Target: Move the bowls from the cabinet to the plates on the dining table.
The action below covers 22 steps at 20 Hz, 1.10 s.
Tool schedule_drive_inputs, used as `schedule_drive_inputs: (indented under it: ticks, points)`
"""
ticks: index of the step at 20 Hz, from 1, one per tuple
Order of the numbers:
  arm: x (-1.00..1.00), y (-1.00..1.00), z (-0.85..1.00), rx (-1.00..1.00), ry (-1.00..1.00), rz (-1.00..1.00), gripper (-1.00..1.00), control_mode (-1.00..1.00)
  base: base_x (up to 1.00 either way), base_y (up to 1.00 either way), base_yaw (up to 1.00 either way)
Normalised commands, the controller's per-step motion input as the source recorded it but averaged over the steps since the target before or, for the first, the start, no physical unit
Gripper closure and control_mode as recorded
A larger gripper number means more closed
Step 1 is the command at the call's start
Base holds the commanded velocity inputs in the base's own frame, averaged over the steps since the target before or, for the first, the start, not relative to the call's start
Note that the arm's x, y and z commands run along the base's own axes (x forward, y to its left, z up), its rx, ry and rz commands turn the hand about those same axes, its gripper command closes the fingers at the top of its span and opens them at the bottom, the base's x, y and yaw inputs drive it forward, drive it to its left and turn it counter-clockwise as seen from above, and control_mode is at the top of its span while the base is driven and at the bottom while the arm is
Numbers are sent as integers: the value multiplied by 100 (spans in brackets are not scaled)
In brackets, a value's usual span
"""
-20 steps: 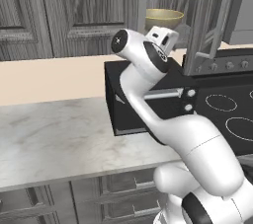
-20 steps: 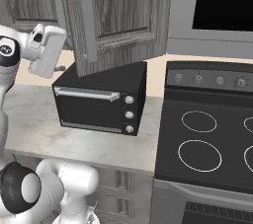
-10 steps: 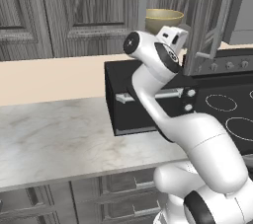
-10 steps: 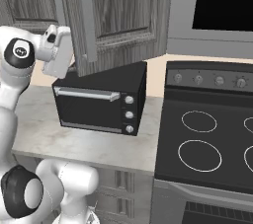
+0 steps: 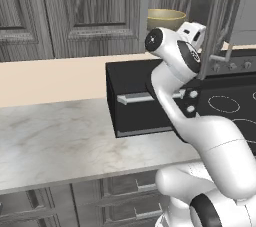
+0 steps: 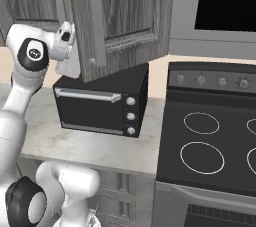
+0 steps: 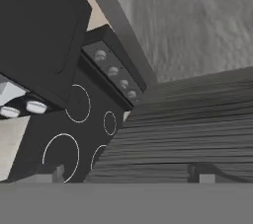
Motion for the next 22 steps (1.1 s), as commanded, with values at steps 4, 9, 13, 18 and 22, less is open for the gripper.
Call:
schedule_drive_inputs:
  ticks: [4,9,13,18,22]
  points:
    - [-45,-56,41,0,-14,-5,-100,-100,0,0,0]
    - [-47,-68,41,0,-16,-9,-100,-100,0,0,0]
    - [-36,-84,27,3,-14,-11,-100,-100,0,0,0]
    - [-12,-94,5,3,-8,-10,-100,-100,0,0,0]
    - [0,-57,-1,0,-3,-4,-100,-100,0,0,0]
